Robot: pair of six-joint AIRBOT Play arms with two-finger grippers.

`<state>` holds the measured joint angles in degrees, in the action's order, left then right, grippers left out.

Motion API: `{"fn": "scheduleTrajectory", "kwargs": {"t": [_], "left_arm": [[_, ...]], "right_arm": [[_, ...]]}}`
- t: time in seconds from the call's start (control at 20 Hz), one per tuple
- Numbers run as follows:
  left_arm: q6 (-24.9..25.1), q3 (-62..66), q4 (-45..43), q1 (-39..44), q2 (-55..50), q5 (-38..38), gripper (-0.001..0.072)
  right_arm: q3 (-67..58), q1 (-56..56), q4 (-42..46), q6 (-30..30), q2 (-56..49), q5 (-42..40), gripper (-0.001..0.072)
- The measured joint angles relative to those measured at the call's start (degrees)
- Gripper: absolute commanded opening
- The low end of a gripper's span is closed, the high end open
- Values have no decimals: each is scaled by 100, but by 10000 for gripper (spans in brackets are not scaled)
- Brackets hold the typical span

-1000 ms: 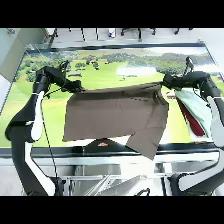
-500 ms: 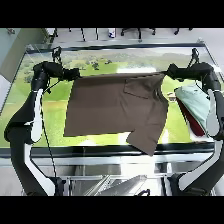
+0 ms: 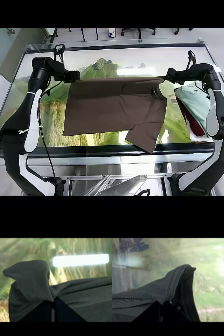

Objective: Fold the shirts.

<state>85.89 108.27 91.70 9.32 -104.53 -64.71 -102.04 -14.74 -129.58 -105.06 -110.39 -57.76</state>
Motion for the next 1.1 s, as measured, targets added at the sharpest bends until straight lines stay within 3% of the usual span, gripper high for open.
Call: {"fn": "scheduleTrajectory", "kwargs": {"t": [0.55, 1.1], "left_arm": [[-424, -1646, -214, 57, 72, 822, 14], [-632, -1932, -190, 68, -162, 892, 15]], "right_arm": [[850, 2, 485, 0, -4, -205, 22], [1097, 122, 505, -20, -9, -15, 23]]}}
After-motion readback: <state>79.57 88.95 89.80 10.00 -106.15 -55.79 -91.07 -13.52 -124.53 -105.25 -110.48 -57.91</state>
